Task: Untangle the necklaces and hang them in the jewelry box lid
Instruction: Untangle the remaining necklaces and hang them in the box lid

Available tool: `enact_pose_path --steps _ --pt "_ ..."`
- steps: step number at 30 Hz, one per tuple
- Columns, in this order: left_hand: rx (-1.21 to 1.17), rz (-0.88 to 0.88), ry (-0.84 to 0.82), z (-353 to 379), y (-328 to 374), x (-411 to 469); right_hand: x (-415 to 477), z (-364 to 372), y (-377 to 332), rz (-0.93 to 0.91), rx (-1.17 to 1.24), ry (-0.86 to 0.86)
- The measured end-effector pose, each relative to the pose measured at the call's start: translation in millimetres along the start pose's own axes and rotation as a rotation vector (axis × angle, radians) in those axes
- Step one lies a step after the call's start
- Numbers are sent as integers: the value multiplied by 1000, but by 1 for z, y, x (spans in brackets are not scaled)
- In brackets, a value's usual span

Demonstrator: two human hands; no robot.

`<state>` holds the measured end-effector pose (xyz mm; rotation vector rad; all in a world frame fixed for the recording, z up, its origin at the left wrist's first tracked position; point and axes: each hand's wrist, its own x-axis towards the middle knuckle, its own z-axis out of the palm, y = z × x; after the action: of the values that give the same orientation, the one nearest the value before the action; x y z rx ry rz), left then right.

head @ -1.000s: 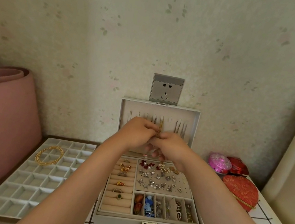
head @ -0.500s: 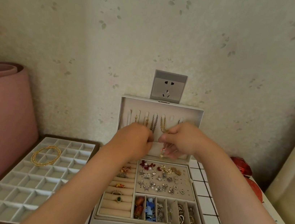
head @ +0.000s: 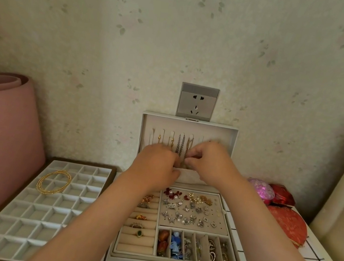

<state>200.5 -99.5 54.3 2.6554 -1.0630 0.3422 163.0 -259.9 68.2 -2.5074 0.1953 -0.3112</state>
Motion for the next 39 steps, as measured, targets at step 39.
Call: enact_pose_path --steps 39 --pt "-243 -285 -394 -57 24 -250 -238 50 -98 -123 -216 -554"
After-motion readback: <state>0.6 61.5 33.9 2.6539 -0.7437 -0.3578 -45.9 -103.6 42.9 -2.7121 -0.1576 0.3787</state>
